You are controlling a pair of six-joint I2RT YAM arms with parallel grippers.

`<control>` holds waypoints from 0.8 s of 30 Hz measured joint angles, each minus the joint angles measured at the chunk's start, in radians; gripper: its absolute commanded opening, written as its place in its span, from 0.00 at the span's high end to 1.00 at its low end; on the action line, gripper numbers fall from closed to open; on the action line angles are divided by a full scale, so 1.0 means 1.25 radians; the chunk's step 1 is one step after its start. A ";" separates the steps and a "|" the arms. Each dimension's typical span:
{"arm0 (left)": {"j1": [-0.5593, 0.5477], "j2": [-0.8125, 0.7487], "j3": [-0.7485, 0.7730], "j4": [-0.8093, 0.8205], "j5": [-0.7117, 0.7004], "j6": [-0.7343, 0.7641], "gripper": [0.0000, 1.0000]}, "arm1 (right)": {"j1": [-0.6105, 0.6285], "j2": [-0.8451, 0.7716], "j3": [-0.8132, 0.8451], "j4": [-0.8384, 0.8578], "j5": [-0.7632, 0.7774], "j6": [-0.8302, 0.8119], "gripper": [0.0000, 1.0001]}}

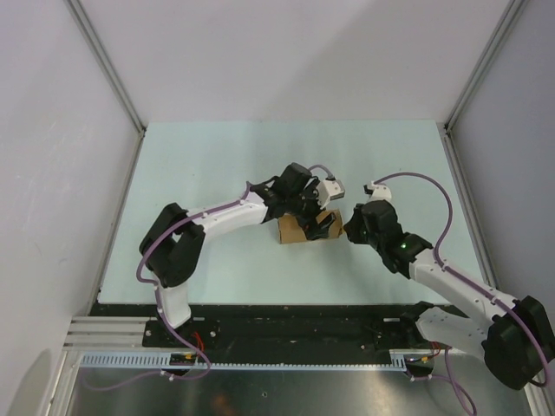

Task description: Unpack the express box

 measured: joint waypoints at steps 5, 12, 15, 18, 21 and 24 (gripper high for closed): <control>-0.005 0.000 -0.009 0.002 -0.029 0.021 0.08 | -0.013 0.007 -0.002 0.021 -0.012 0.003 1.00; -0.021 0.034 -0.010 0.002 -0.108 0.048 0.19 | -0.024 -0.072 -0.008 -0.012 -0.042 0.018 1.00; -0.027 0.051 -0.010 0.002 -0.135 0.059 0.25 | -0.030 -0.154 -0.009 -0.030 -0.058 0.019 1.00; -0.029 0.057 -0.010 0.001 -0.157 0.074 0.31 | -0.048 -0.209 -0.009 -0.042 -0.066 0.019 1.00; -0.031 0.057 -0.011 0.002 -0.177 0.097 0.36 | -0.085 -0.219 -0.009 -0.046 -0.078 0.019 1.00; -0.034 0.057 -0.016 0.004 -0.190 0.120 0.49 | -0.135 -0.210 -0.021 -0.038 -0.102 0.021 1.00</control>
